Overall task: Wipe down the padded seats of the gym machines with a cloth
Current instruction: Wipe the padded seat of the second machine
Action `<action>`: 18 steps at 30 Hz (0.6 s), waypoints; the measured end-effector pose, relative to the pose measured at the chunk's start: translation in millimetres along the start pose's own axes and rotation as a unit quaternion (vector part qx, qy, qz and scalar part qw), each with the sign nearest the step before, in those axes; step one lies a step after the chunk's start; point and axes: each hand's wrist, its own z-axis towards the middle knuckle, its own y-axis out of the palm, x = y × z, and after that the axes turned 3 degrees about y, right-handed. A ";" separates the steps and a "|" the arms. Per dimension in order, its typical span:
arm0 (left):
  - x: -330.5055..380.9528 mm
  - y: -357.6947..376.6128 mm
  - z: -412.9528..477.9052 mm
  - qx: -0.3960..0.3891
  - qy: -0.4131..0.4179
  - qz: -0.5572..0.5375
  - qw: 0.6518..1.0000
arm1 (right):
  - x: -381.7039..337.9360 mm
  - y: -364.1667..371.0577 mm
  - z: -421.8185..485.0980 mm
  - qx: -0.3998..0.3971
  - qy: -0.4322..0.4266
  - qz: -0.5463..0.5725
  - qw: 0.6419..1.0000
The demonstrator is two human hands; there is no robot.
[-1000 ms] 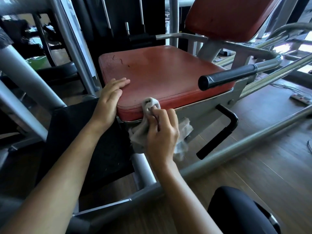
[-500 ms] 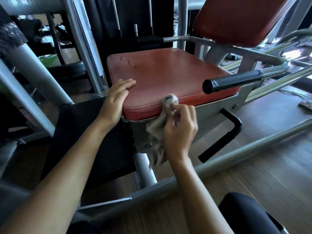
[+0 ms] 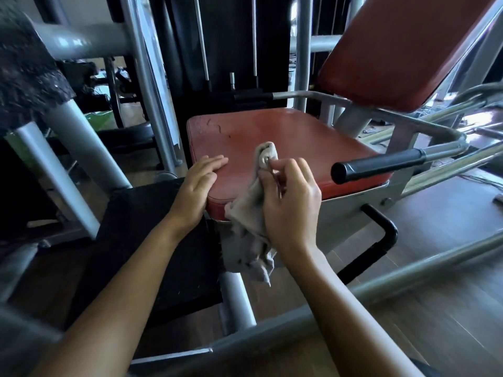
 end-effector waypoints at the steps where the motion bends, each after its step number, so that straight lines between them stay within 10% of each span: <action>1: -1.2 0.3 0.7 0.001 0.000 -0.006 1.000 | -7.3 -0.8 14.1 0.002 -0.013 -0.001 1.000; 7: -2.7 -1.0 7.8 0.024 0.006 -0.016 1.000 | -1.6 8.6 88.6 -0.089 0.026 -0.175 0.980; 11: 4.1 -7.3 34.2 0.014 -0.034 0.120 0.992 | 15.2 12.8 58.6 -0.249 0.037 -0.141 0.957; 18: 31.2 2.0 24.5 -0.016 -0.081 0.283 0.956 | 10.1 1.4 42.3 -0.296 0.042 -0.215 0.930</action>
